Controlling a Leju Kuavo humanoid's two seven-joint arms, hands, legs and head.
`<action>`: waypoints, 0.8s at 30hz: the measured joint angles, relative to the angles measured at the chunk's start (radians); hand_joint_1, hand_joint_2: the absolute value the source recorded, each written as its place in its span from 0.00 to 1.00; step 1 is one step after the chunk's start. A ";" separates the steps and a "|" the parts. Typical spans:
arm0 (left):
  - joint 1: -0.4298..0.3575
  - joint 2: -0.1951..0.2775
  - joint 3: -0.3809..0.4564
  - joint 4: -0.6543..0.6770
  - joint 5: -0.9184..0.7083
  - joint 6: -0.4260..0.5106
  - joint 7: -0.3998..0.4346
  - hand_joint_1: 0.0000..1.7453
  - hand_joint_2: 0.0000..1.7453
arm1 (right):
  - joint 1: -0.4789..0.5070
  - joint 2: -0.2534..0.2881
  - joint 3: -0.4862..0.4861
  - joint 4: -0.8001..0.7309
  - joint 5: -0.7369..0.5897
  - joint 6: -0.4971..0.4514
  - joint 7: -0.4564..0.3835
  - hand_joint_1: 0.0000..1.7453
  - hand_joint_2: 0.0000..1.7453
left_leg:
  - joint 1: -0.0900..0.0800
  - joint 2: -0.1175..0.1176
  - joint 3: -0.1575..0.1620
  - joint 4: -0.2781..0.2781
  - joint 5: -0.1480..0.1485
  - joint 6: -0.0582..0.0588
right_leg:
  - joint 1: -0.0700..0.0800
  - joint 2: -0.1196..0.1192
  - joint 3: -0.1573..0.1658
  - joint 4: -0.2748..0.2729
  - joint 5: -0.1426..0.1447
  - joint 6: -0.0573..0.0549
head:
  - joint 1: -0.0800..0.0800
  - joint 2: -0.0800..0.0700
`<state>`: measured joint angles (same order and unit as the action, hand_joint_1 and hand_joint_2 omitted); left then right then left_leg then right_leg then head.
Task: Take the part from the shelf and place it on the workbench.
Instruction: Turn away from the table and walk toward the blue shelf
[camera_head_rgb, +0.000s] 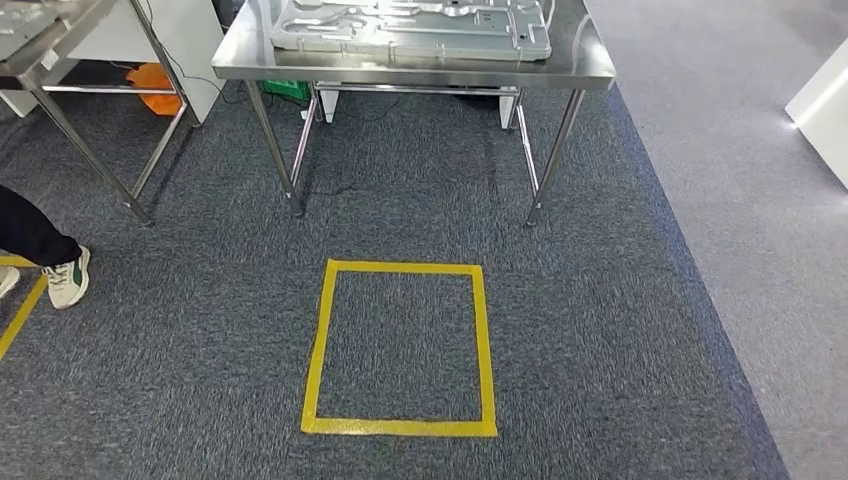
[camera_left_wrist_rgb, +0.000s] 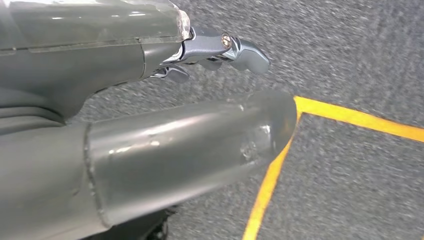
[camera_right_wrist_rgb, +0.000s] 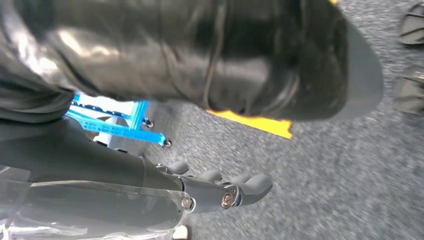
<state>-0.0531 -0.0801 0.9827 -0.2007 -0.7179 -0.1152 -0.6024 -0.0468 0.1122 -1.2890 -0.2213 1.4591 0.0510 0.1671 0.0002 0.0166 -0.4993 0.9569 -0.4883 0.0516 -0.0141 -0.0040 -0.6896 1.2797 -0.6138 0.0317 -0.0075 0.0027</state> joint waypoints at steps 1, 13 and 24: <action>0.000 0.000 0.000 0.000 0.000 0.000 0.000 0.00 0.00 | 0.000 0.000 0.000 0.000 0.000 0.000 0.000 0.00 0.00 | -0.001 0.001 -0.019 0.006 0.011 -0.001 | 0.000 0.000 0.012 0.021 0.017 0.000 | 0.000 0.000; 0.003 -0.005 0.000 0.000 -0.005 0.009 0.000 0.00 0.00 | -0.004 -0.001 0.000 0.000 0.000 -0.003 0.002 0.00 0.00 | 0.003 -0.008 -0.150 0.185 -0.081 -0.053 | 0.006 -0.008 0.204 -0.312 0.108 -0.066 | 0.000 0.000; 0.001 -0.005 -0.001 0.000 -0.018 0.019 0.000 0.00 0.00 | -0.001 -0.001 0.000 0.000 0.000 -0.006 0.002 0.00 0.00 | 0.013 -0.012 0.083 -0.018 -0.059 -0.051 | 0.004 -0.010 0.061 -0.271 0.208 -0.022 | 0.000 0.000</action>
<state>-0.0518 -0.0848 0.9819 -0.2003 -0.7363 -0.0965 -0.6026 -0.0479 0.1110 -1.2886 -0.2213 1.4589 0.0450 0.1688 0.0129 0.0046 -0.4162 0.9391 -0.5477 0.0005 -0.0105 -0.0143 -0.6282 1.0085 -0.4056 0.0099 -0.0079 0.0027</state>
